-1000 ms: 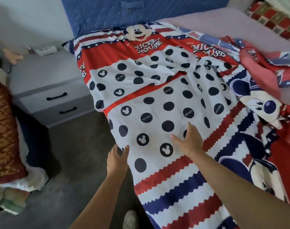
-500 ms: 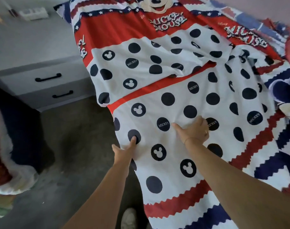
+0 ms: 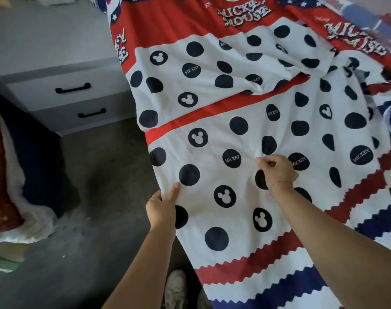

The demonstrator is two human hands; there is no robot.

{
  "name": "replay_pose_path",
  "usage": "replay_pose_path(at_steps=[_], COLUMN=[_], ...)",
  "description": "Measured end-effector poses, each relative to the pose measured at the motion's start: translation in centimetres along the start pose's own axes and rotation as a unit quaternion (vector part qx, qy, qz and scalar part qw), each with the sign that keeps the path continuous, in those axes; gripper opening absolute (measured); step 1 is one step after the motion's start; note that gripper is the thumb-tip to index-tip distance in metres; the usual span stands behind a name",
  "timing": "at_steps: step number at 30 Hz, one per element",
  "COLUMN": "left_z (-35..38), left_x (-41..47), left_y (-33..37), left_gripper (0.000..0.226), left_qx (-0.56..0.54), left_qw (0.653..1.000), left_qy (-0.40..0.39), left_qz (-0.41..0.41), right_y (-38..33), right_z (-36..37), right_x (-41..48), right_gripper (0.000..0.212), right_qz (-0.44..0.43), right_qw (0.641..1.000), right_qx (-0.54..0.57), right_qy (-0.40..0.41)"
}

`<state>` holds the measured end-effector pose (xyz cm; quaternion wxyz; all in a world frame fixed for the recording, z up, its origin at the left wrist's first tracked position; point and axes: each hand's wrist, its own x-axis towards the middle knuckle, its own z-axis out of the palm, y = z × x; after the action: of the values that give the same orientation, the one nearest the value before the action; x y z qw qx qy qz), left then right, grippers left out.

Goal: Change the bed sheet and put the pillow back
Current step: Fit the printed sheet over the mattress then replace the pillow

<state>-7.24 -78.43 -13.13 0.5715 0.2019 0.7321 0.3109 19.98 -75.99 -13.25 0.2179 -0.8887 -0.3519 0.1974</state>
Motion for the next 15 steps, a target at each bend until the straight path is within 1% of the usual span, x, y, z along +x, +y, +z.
replay_pose_path(at_steps=[2, 4, 10, 15], left_z=[-0.3, -0.4, -0.5, -1.2], left_x=[-0.3, -1.1, -4.7, -7.6], left_y=[-0.4, -1.0, -4.0, -7.1], left_gripper=[0.029, 0.028, 0.021, 0.027], left_qx=[-0.006, -0.006, -0.024, -0.022], left_qw=[1.0, 1.0, 0.998, 0.997], left_qy=[-0.01, -0.024, -0.048, -0.062], left_qz=[-0.001, -0.005, -0.039, -0.048], right_y=[0.9, 1.9, 5.4, 9.6], right_z=[-1.1, -2.2, -5.2, -7.3], right_x=[-0.3, -1.0, -4.5, -8.9], right_gripper=[0.023, 0.023, 0.02, 0.022], right_qz=[0.0, -0.007, 0.012, 0.012], right_qw=[0.999, 0.998, 0.998, 0.997], right_qx=[0.043, 0.047, 0.033, 0.047], right_qy=[-0.031, -0.046, -0.053, -0.055])
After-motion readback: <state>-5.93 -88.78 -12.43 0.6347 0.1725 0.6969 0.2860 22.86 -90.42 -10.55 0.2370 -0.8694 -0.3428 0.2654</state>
